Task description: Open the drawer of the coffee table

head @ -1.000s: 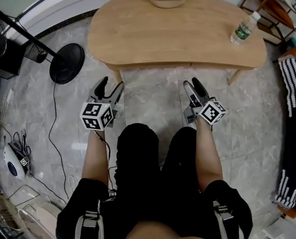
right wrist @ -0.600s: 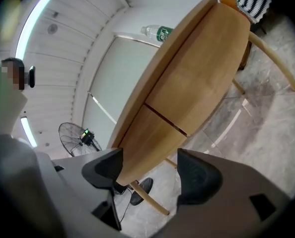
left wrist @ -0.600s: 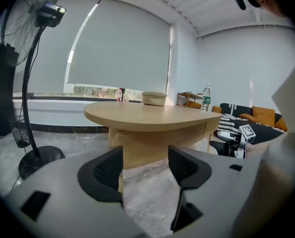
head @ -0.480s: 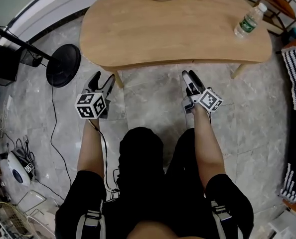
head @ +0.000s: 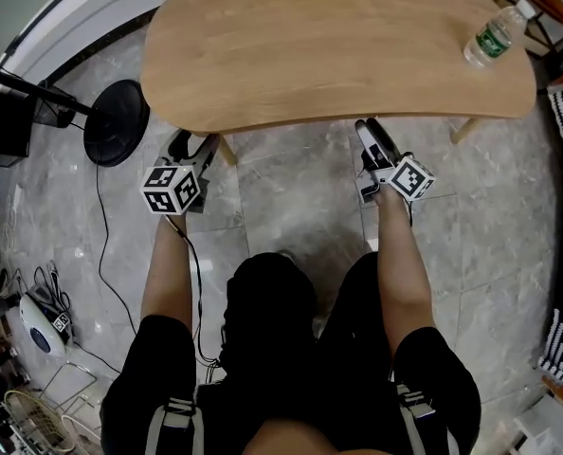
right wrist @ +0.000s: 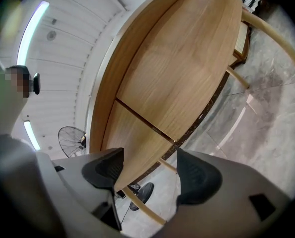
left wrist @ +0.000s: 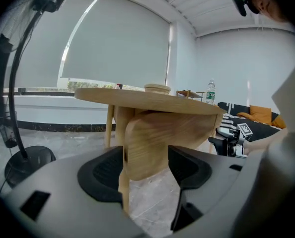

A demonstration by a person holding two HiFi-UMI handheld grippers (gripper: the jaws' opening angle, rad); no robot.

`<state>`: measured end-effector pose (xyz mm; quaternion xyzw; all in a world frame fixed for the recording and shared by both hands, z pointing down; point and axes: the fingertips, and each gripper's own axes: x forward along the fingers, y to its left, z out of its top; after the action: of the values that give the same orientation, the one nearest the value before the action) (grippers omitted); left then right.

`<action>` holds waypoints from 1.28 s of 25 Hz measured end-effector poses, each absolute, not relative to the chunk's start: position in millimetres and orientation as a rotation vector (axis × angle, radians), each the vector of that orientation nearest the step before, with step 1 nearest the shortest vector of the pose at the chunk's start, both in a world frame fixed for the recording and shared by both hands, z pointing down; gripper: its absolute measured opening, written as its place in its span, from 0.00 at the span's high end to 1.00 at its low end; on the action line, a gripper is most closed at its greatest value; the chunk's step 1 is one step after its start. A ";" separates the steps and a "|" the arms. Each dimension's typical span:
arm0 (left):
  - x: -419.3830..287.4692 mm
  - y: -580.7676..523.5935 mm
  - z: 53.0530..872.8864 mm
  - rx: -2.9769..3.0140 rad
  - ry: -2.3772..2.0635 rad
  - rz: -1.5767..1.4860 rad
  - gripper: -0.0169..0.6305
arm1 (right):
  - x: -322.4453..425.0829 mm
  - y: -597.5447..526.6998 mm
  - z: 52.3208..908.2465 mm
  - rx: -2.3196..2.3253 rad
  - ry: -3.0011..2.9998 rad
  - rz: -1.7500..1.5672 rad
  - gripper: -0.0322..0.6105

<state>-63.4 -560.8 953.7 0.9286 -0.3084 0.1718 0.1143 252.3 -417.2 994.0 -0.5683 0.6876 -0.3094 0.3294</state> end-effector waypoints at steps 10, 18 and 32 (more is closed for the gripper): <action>-63.9 -561.8 958.7 2.732 -0.818 0.503 0.57 | 259.6 -428.2 1002.7 -1.467 1.712 -0.838 0.53; -71.5 -542.5 956.0 2.716 -0.823 0.493 0.59 | 251.2 -412.9 996.0 -1.404 1.739 -0.891 0.55; -96.6 -477.3 951.0 2.707 -0.872 0.525 0.59 | 226.0 -349.8 994.4 -1.360 1.833 -0.992 0.60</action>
<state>-96.6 -477.3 951.0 0.9288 -0.2991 0.1801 0.1245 226.0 -349.8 994.4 -0.5177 0.6975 -0.3777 0.3207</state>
